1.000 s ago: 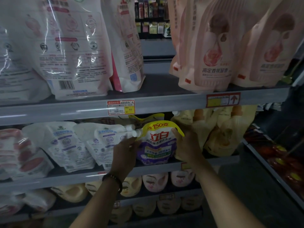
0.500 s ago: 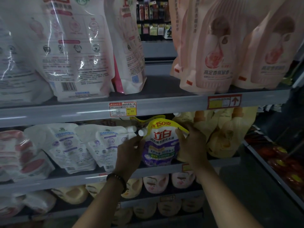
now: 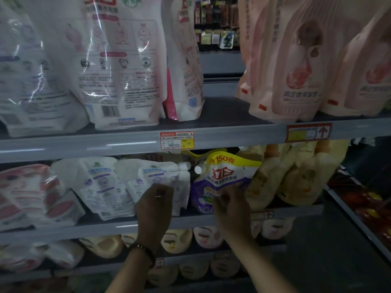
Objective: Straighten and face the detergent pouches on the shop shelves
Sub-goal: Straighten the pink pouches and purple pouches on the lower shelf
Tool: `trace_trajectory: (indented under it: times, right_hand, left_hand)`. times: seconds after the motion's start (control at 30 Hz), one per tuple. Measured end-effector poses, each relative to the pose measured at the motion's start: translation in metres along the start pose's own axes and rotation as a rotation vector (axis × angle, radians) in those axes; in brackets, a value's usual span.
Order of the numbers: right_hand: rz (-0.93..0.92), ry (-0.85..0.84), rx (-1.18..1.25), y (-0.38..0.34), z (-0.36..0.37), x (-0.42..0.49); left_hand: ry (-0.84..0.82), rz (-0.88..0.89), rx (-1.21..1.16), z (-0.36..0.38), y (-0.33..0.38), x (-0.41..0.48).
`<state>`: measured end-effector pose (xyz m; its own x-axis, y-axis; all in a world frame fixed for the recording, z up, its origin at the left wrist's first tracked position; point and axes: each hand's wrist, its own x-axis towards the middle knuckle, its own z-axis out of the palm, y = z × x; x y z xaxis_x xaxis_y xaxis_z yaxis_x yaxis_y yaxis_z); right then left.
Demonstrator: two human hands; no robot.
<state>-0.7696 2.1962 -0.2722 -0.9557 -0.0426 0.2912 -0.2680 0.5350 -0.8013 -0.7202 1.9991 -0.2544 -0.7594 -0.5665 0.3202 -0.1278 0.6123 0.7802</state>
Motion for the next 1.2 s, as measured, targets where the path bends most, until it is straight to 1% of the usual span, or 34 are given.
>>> trace_trajectory:
  times: [0.1, 0.2, 0.3, 0.4, 0.57, 0.77, 0.9, 1.07, 1.1, 1.2]
  right_hand:
    - [0.001, -0.131, 0.053, -0.018, 0.021, -0.007]
    - [0.024, -0.217, 0.086, -0.038, 0.038, -0.011]
    - [0.054, -0.261, 0.135, -0.049, 0.056, -0.013]
    - [0.107, -0.298, 0.189, -0.061, 0.068, -0.019]
    - [0.163, -0.252, 0.204, -0.073, 0.086, -0.025]
    - [0.196, -0.25, 0.175, -0.092, 0.091, -0.032]
    - [0.214, -0.267, 0.162, -0.1, 0.092, -0.035]
    - [0.207, -0.292, 0.162, -0.102, 0.089, -0.034]
    - [0.208, -0.297, 0.161, -0.102, 0.089, -0.034]
    - [0.223, -0.31, 0.162, -0.102, 0.088, -0.037]
  left_hand:
    - [0.098, -0.045, -0.057, -0.015, -0.016, 0.0]
    - [0.202, -0.09, -0.061, -0.027, -0.032, 0.005]
    - [0.228, -0.137, -0.095, -0.038, -0.044, 0.01]
    - [0.189, -0.196, -0.221, -0.046, -0.047, 0.013]
    - [0.094, -0.199, -0.348, -0.053, -0.06, 0.022]
    - [0.007, -0.13, -0.293, -0.063, -0.072, 0.036]
    - [-0.052, -0.061, -0.201, -0.063, -0.078, 0.046]
    - [-0.07, 0.016, -0.133, -0.069, -0.074, 0.049]
    - [-0.082, 0.021, -0.146, -0.069, -0.073, 0.049]
    - [-0.142, -0.041, -0.322, -0.069, -0.071, 0.047]
